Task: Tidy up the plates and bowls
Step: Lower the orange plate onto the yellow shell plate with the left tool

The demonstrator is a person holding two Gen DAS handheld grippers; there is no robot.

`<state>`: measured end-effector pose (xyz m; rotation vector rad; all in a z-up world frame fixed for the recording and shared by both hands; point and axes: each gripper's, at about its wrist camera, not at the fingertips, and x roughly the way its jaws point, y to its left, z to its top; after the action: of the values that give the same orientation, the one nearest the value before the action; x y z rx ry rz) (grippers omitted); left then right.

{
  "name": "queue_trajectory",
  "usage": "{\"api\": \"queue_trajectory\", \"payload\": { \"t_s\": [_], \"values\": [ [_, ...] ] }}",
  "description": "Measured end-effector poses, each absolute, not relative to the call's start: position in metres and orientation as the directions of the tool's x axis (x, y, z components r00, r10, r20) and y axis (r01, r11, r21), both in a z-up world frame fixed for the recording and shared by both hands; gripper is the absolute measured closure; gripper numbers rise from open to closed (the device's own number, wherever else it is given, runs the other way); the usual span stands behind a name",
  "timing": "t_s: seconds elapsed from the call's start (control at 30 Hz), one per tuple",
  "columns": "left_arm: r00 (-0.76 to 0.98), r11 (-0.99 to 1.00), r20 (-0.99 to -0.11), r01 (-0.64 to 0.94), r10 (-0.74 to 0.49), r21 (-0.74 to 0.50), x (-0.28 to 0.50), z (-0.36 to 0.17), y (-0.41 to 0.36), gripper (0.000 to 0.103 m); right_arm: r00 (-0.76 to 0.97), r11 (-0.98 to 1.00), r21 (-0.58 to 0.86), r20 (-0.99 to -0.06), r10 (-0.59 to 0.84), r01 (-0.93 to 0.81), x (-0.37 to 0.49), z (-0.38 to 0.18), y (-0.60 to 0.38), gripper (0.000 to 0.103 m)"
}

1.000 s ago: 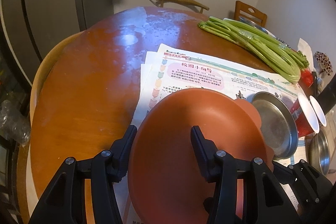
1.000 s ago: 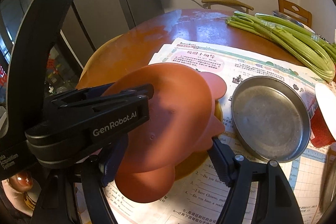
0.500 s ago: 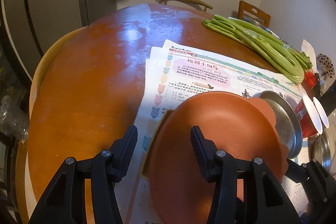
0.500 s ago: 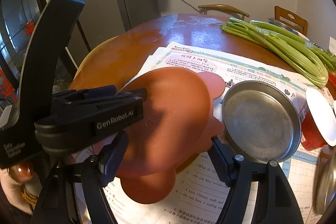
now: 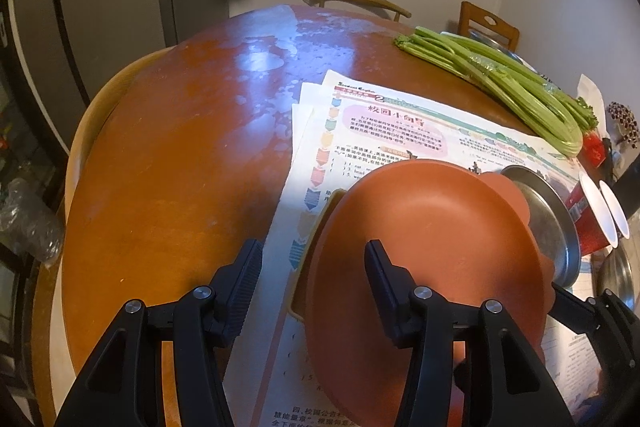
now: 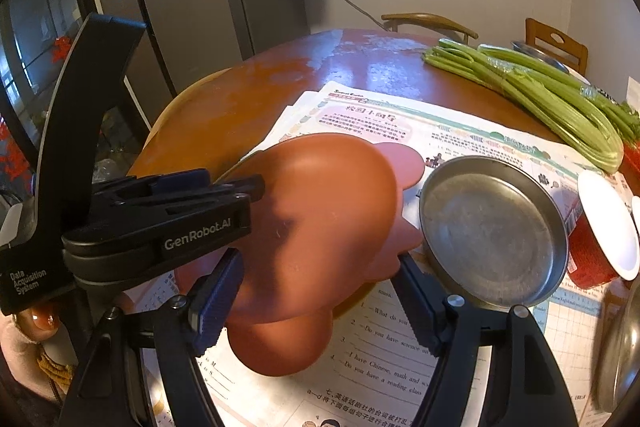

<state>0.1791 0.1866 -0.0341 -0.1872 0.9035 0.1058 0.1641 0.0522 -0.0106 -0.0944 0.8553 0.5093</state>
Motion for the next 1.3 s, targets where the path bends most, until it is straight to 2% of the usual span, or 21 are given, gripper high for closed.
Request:
{"api": "queue_trajectory", "payload": {
  "t_s": [0.4, 1.3],
  "values": [
    [0.632, 0.98, -0.775, -0.167, 0.019, -0.112, 0.167, -0.025, 0.185, 0.048, 0.575, 0.877, 0.116, -0.713, 0.4, -0.466, 0.154, 0.003, 0.039, 0.028],
    [0.749, 0.988, -0.662, -0.077, -0.033, -0.137, 0.12, 0.05, 0.134, 0.045, 0.697, 0.9, 0.141, -0.588, 0.411, -0.412, 0.127, 0.056, -0.022, 0.028]
  ]
}}
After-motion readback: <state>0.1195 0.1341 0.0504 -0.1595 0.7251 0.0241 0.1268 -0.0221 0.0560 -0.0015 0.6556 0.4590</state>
